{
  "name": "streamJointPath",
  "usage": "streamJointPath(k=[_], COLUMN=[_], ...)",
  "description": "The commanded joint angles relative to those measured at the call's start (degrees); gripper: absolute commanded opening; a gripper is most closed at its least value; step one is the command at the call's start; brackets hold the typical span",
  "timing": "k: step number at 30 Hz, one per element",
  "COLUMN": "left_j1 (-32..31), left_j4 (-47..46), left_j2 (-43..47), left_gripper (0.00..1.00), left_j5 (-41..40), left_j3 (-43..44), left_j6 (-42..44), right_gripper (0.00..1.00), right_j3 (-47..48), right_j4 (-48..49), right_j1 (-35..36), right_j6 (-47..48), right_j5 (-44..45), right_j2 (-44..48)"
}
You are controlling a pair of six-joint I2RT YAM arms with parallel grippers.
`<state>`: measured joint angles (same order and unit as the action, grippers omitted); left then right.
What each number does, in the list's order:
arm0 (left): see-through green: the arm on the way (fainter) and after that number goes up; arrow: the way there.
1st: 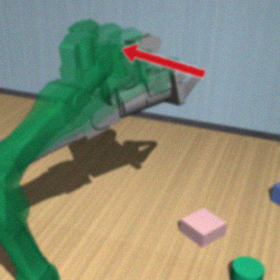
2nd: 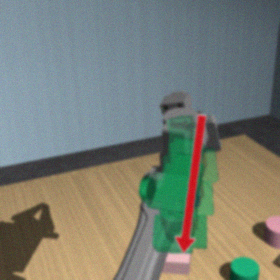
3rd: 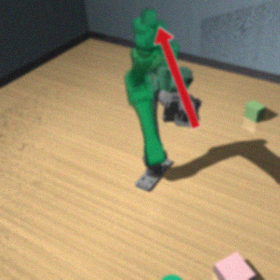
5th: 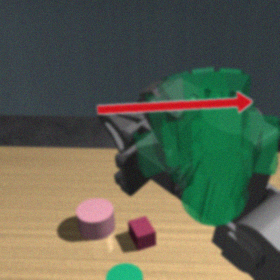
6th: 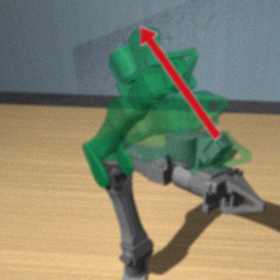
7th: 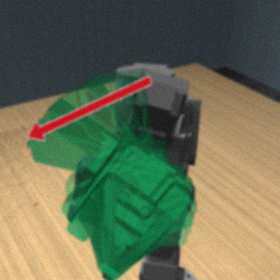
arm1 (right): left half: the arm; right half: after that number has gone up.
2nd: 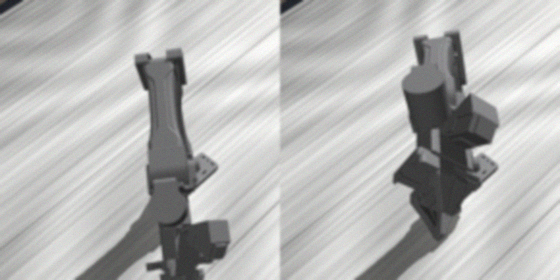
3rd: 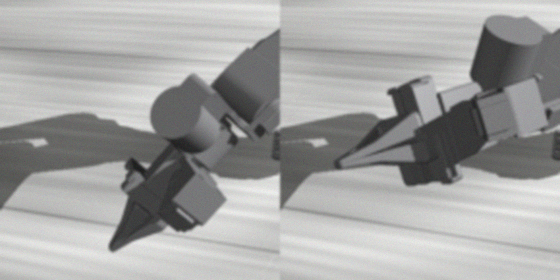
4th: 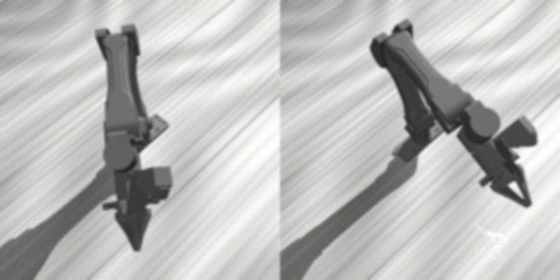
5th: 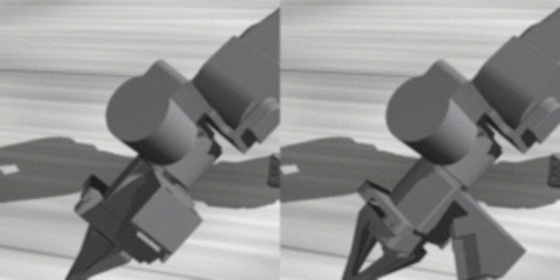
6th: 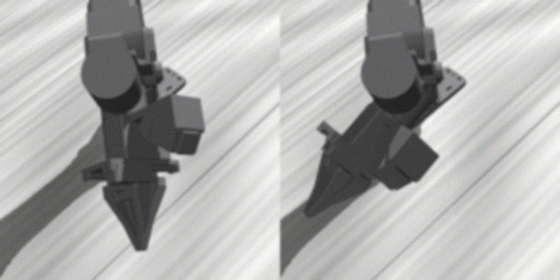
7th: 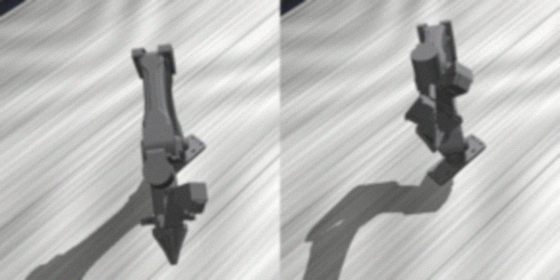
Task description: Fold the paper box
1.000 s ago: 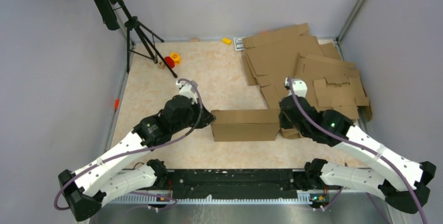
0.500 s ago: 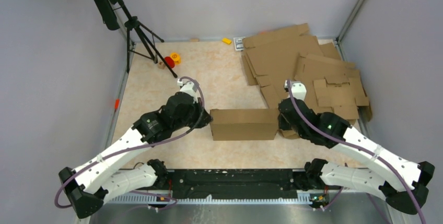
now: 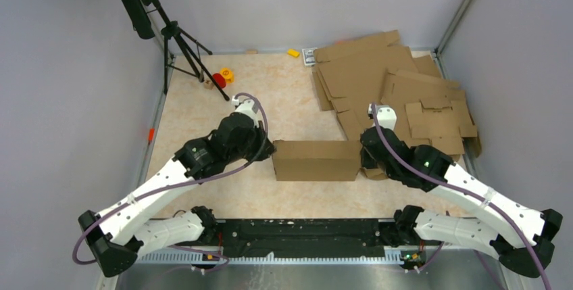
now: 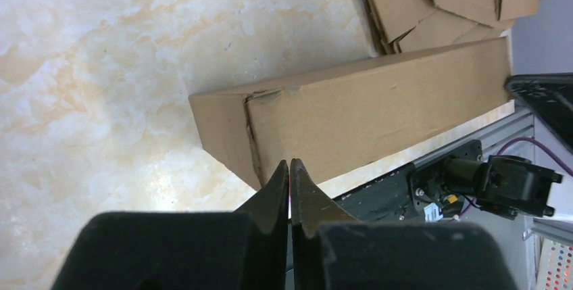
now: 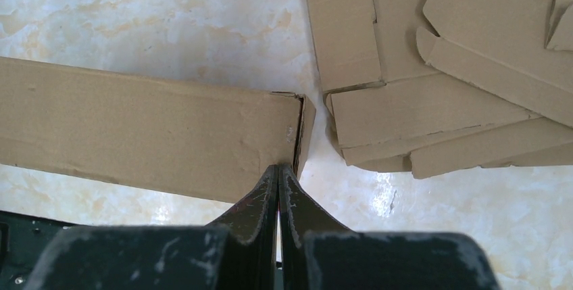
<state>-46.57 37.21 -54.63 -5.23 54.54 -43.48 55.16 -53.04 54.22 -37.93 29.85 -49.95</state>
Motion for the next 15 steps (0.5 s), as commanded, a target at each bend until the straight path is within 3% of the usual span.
streamJointPath(k=[1, 11, 15], left_j1=[-0.03, -0.06, -0.04], left_j4=[5.34, -0.22, -0.82], left_j2=[-1.41, -0.16, 0.56], left_gripper=[0.00, 0.00, 0.00], left_j5=[-1.59, -0.48, -0.25], left_j3=[8.67, -6.42, -8.33], left_j6=[4.00, -0.95, -1.58], right_gripper=[0.00, 0.00, 0.00], right_j3=[0.75, 0.39, 0.53], right_j4=[-1.03, -0.98, -1.05], right_j1=[0.10, 0.12, 0.02], right_j6=[0.38, 0.34, 0.59], right_j5=[-1.36, -1.54, -1.54], right_j2=[-0.15, -0.13, -0.46])
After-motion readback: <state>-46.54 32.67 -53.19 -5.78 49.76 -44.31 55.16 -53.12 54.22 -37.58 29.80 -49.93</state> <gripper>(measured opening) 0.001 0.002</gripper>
